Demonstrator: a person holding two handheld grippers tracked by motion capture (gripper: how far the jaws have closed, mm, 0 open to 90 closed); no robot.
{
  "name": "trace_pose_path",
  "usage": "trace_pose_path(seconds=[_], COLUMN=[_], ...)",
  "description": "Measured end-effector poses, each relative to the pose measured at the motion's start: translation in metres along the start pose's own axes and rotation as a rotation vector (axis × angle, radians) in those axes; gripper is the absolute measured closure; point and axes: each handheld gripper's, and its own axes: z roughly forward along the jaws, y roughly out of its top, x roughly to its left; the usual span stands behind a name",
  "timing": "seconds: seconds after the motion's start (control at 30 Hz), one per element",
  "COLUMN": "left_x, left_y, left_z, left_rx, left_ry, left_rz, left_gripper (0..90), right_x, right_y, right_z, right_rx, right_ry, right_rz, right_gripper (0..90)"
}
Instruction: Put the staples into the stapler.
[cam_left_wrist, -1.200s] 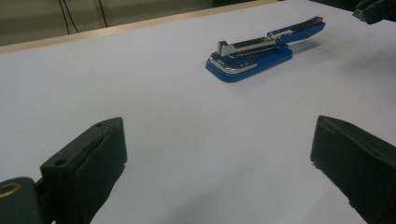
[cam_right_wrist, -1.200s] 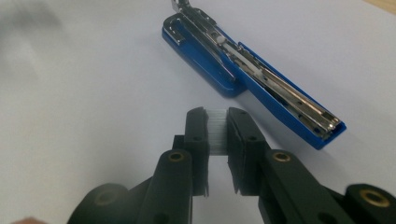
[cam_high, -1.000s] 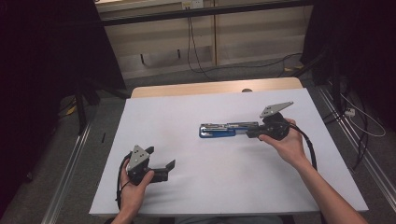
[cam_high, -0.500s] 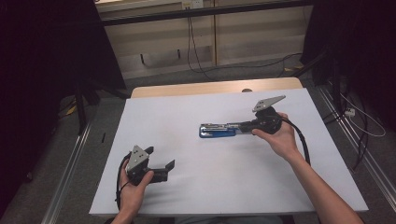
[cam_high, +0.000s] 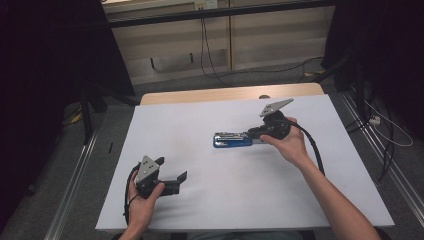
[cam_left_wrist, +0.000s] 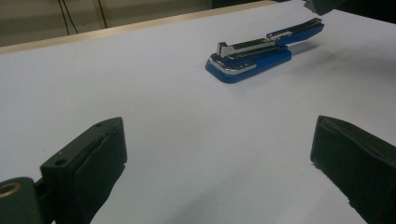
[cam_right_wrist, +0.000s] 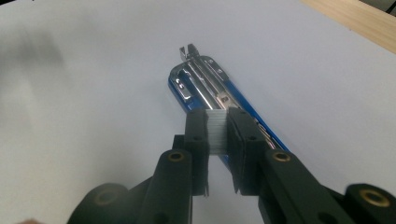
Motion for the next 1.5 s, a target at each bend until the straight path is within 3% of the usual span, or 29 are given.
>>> trace_pose_path(seconds=[0.43, 1.13, 1.5], left_x=[-0.001, -0.001, -0.001], left_y=[0.0, 0.0, 0.0], left_z=[0.001, 0.002, 0.001], left_rx=[0.004, 0.006, 0.007], left_ry=[-0.005, -0.014, -0.01], left_rz=[0.004, 0.014, 0.007], left_gripper=[3.8, 3.8, 3.8], right_x=[-0.002, -0.003, 0.002], right_y=[0.01, 0.028, 0.04], right_z=[0.015, 0.042, 0.056], right_rx=[-0.01, 0.035, 0.03], right_ry=[0.033, 0.031, 0.039], right_rz=[0.01, -0.023, -0.044], right_gripper=[79.4, 79.3, 79.3])
